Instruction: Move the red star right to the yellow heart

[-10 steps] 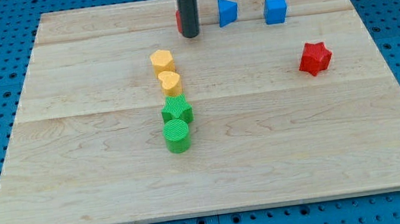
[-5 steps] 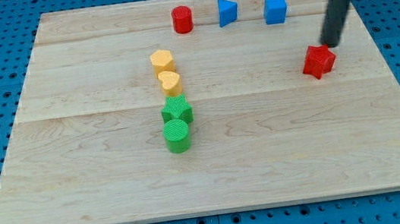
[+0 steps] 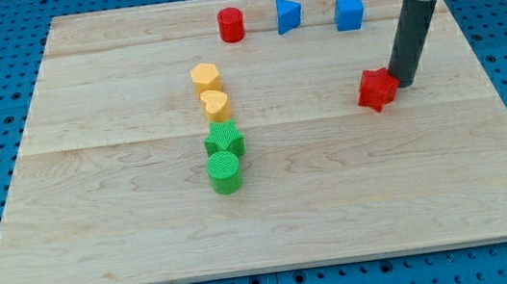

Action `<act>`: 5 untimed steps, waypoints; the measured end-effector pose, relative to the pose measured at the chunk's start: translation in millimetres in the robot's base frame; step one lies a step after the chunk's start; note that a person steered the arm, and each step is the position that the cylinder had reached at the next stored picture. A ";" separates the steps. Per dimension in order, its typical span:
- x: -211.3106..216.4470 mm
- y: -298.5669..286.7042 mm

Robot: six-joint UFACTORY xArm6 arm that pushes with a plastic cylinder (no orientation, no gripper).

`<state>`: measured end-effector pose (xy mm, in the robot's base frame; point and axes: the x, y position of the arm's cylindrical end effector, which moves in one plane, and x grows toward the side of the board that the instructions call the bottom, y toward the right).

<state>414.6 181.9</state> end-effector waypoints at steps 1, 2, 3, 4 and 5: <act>17.3 14.7; 19.2 -37.1; -17.2 -102.3; -59.9 -108.8; -41.2 -108.0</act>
